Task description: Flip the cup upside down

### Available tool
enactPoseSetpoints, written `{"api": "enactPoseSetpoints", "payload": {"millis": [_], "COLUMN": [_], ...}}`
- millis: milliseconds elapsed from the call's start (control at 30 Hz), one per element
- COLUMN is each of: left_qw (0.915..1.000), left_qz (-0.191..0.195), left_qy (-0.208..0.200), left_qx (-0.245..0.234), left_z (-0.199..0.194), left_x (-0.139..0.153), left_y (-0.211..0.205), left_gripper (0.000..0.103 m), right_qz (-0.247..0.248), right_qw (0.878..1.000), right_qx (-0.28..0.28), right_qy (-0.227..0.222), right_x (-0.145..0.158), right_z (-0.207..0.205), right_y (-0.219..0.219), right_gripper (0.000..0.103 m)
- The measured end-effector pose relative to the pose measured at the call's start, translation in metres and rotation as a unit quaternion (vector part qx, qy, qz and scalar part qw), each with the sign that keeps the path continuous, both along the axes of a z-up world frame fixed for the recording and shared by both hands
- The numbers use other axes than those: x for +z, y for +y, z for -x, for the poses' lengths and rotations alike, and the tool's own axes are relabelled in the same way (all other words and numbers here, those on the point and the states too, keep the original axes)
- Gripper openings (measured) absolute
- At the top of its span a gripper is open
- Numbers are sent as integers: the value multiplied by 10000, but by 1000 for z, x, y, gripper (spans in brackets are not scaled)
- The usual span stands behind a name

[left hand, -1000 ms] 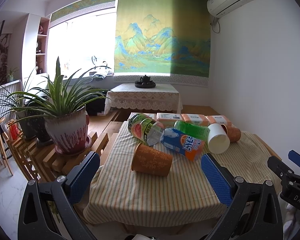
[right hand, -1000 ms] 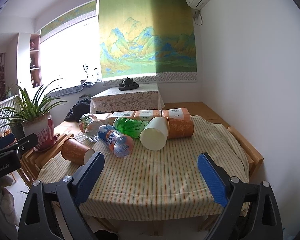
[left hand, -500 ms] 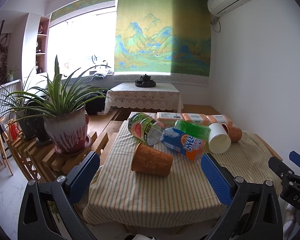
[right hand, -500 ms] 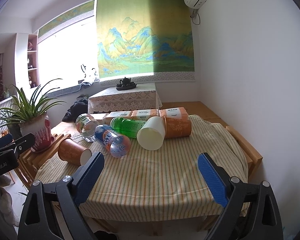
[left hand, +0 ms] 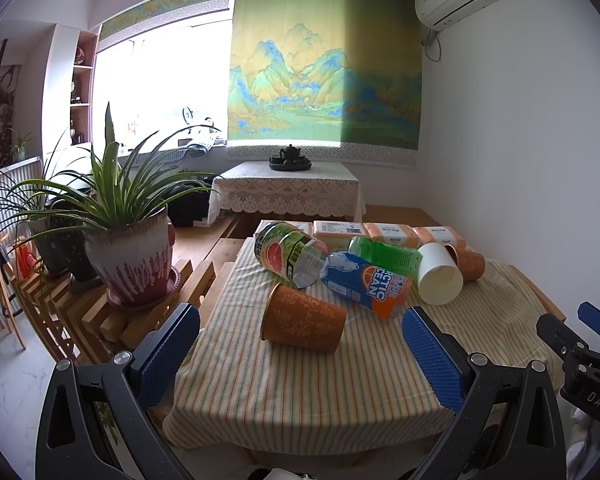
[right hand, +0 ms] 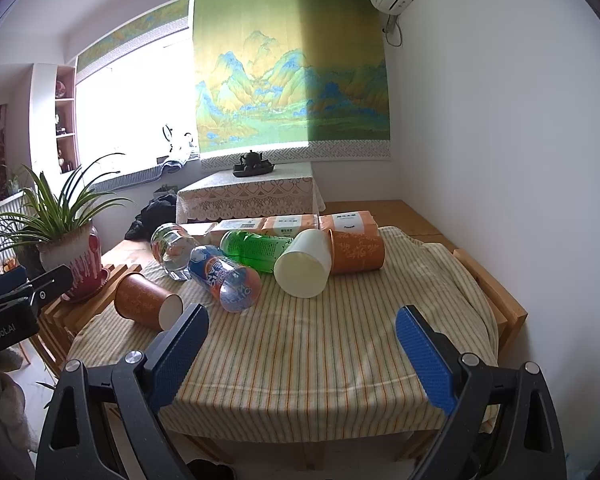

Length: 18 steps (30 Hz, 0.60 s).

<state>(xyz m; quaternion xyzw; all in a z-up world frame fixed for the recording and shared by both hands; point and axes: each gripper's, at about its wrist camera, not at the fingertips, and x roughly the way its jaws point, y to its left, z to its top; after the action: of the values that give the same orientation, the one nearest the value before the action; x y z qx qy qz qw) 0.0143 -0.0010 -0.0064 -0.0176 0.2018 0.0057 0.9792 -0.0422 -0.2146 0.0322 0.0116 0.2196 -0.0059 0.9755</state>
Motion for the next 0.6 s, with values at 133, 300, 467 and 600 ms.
{"api": "enactPoseSetpoints", "payload": {"millis": [133, 300, 467, 600], "left_qw": [10000, 10000, 10000, 10000], "left_qz": [9, -2, -5, -10], "left_qy": [7, 7, 33, 57], "left_qx": [-1, -26, -39, -61], "left_z": [-1, -2, -4, -6], "left_x": [0, -1, -2, -3], "left_y": [0, 0, 1, 0], "left_gripper": [103, 103, 103, 103], "right_qz": [-12, -16, -5, -4], "right_qw": [10000, 10000, 10000, 10000], "right_qx": [-12, -30, -39, -65], "right_qy": [-5, 12, 9, 17], "right_x": [-1, -1, -2, -3], "right_z": [-2, -3, -4, -6], "right_y": [0, -2, -3, -5], "right_gripper": [93, 93, 93, 93]}}
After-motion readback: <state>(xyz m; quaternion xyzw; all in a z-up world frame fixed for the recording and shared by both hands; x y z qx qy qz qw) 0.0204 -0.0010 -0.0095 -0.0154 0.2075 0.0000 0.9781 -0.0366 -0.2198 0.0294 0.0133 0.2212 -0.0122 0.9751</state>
